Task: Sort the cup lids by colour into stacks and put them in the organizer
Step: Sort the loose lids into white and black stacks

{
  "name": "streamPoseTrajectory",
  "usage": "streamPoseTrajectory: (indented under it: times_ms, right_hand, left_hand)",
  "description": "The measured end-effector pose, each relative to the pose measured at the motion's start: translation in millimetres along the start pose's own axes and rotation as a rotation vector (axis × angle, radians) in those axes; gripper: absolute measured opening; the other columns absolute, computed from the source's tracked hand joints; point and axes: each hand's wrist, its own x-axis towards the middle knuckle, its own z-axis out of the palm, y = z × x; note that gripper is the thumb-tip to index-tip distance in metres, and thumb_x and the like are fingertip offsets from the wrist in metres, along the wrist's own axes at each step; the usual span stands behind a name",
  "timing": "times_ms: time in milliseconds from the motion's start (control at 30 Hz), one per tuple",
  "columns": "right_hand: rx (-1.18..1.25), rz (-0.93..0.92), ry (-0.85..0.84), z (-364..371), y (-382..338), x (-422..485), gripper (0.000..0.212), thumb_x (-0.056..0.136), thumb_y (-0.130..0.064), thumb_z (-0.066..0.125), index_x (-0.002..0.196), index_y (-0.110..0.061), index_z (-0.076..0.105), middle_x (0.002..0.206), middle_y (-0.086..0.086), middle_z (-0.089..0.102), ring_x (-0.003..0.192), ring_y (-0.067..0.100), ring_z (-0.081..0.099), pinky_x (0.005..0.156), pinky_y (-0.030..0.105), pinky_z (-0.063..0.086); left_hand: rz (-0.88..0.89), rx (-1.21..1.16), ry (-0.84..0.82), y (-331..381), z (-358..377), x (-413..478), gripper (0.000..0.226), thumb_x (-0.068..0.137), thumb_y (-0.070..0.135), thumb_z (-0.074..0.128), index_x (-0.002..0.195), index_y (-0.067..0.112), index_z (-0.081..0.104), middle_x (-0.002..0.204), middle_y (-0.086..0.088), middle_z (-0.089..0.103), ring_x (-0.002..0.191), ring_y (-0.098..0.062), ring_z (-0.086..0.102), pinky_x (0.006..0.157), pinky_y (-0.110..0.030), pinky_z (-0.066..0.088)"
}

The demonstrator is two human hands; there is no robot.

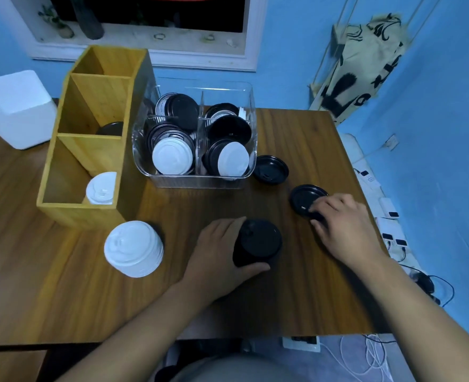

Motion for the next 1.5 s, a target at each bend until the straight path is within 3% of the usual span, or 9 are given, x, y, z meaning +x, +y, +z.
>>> streamPoseTrajectory:
  times_ms: [100,200,300,400,600,767,967,1200,1500]
  right_hand:
    - [0.181,-0.073,-0.007,-7,12,4,0.017,0.093,-0.03,0.063,0.109,-0.027,0.067,0.109,-0.009,0.068,0.111,0.017,0.057,0.098,0.037,0.043]
    - [0.551,-0.082,-0.048,-33,12,1,0.016,0.099,-0.03,0.054,0.113,-0.03,0.062,0.1,-0.016,0.065,0.092,0.003,0.06,0.078,0.019,0.045]
    - [0.745,-0.056,-0.238,-45,12,9,0.022,0.104,-0.024,0.047,0.116,-0.032,0.064,0.104,-0.022,0.066,0.1,-0.005,0.06,0.078,0.009,0.045]
    - [0.686,-0.025,-0.462,-32,14,24,0.028,0.108,-0.027,0.039,0.119,-0.035,0.064,0.115,-0.024,0.064,0.106,-0.014,0.054,0.079,0.002,0.039]
    - [0.473,0.018,-0.321,-6,10,30,0.03,0.106,-0.037,0.04,0.131,-0.031,0.055,0.13,-0.01,0.057,0.127,0.009,0.049,0.096,0.018,0.035]
    - [0.325,0.036,-0.246,-9,13,-6,0.073,0.084,-0.069,0.061,0.145,-0.036,0.038,0.149,-0.013,0.037,0.14,0.012,0.031,0.113,0.04,0.039]
    - [0.445,0.117,-0.157,5,18,-23,0.079,0.079,-0.061,0.073,0.147,-0.037,0.039,0.146,-0.011,0.04,0.136,0.009,0.033,0.106,0.026,0.032]
    - [0.636,0.01,-0.099,-18,-5,-10,0.082,0.071,-0.063,0.077,0.142,-0.041,0.044,0.134,-0.022,0.047,0.123,-0.001,0.045,0.1,0.023,0.038]
    - [0.624,-0.23,-0.277,-25,-50,17,0.084,0.076,-0.058,0.078,0.149,-0.039,0.04,0.141,-0.025,0.042,0.13,-0.005,0.036,0.113,0.031,0.038]
  left_hand:
    - [-0.029,0.0,0.002,5,4,11,0.103,0.072,0.087,0.059,0.152,0.026,0.039,0.144,0.012,0.048,0.135,-0.009,0.038,0.118,-0.028,0.026]
    - [-0.036,-0.014,0.019,7,5,14,0.101,0.07,0.086,0.063,0.151,0.029,0.041,0.142,0.015,0.049,0.134,-0.007,0.04,0.117,-0.028,0.026]
    - [-0.038,-0.032,0.035,6,7,14,0.098,0.069,0.085,0.065,0.149,0.032,0.043,0.14,0.018,0.051,0.133,-0.006,0.041,0.114,-0.027,0.027]
    - [-0.044,-0.043,0.032,6,7,15,0.097,0.069,0.087,0.062,0.148,0.032,0.044,0.138,0.017,0.051,0.132,-0.007,0.043,0.113,-0.033,0.032]
    - [-0.042,-0.028,0.029,8,5,13,0.095,0.071,0.085,0.064,0.147,0.032,0.043,0.134,0.018,0.05,0.129,-0.006,0.043,0.111,-0.031,0.033]
    - [-0.043,-0.026,0.026,8,6,14,0.096,0.071,0.084,0.066,0.147,0.032,0.044,0.132,0.018,0.05,0.127,-0.006,0.044,0.11,-0.032,0.034]
    - [-0.049,-0.05,0.035,9,7,13,0.095,0.07,0.085,0.065,0.147,0.034,0.044,0.132,0.022,0.049,0.128,-0.003,0.042,0.112,-0.034,0.034]
    - [-0.06,-0.052,0.03,8,7,14,0.1,0.067,0.088,0.063,0.146,0.031,0.046,0.128,0.02,0.051,0.125,-0.004,0.044,0.11,-0.032,0.034]
    - [-0.073,-0.061,0.03,6,8,16,0.109,0.063,0.088,0.066,0.149,0.024,0.044,0.127,0.014,0.055,0.124,-0.008,0.048,0.109,-0.035,0.038]
